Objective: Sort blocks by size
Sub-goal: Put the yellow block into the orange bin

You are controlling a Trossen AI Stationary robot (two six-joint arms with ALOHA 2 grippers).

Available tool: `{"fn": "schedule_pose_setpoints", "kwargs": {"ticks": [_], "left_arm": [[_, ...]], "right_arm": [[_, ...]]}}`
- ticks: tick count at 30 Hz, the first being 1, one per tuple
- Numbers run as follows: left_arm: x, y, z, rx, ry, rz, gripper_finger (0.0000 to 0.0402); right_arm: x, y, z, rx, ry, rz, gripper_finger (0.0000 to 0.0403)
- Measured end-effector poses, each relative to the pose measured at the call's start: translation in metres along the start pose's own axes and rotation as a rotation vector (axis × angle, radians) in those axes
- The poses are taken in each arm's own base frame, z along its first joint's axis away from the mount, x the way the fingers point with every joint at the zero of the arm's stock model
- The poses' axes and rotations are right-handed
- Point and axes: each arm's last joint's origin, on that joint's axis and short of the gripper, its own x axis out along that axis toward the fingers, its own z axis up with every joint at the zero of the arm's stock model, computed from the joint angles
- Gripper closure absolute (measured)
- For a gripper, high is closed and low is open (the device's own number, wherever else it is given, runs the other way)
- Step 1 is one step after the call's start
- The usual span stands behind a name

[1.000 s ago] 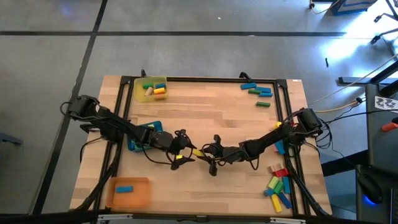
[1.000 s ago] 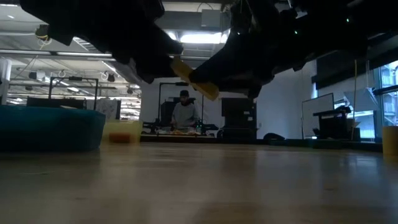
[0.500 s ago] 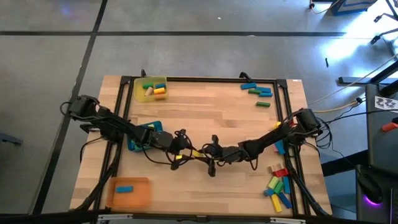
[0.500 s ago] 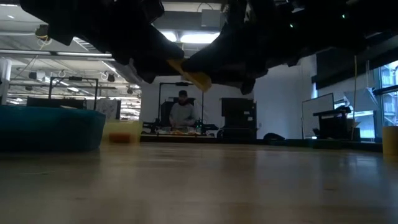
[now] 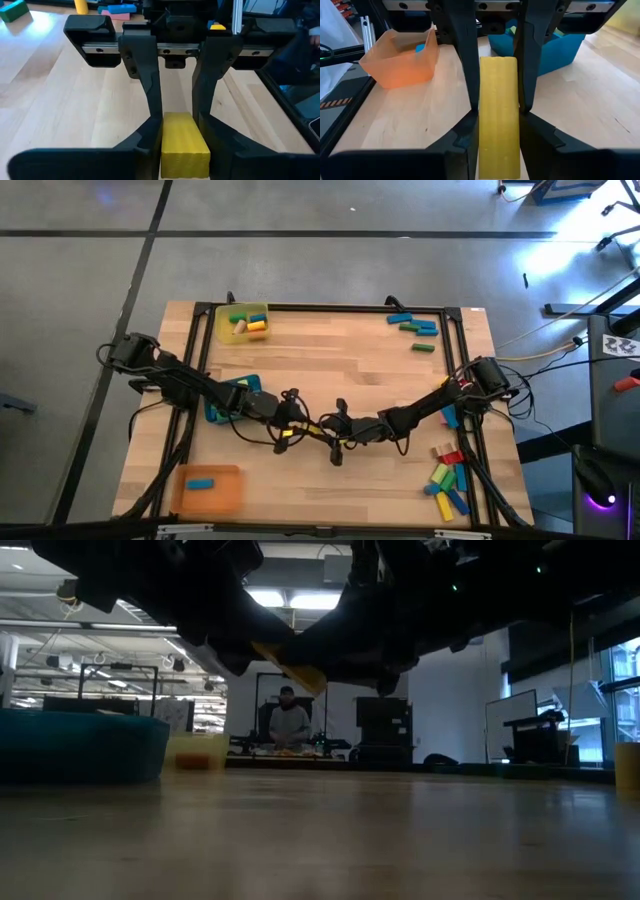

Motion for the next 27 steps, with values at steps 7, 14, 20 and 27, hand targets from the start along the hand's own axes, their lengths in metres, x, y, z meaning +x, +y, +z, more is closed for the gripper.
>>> {"fn": "schedule_pose_setpoints", "kwargs": {"ticks": [7,14,20,27], "left_arm": [[-0.0004,-0.0002,-0.0031,-0.012,0.033,-0.016,0.0224],[-0.0003,0.0012,-0.0037,-0.008,0.041,-0.013,0.0197],[-0.0002,0.0028,-0.0032,0.0,0.038,-0.007,0.0261],[-0.0003,0.003,-0.0039,0.045,0.045,-0.004,0.0316]], "right_arm": [[-0.0001,-0.0003,-0.0007,-0.006,0.007,-0.009,0.029],[-0.0002,-0.0004,-0.0009,-0.006,0.008,-0.01,0.029],[-0.0004,-0.0002,-0.0001,-0.004,0.003,-0.008,0.029],[-0.0005,-0.0005,0.0002,0.0,-0.002,-0.018,0.0272]]}}
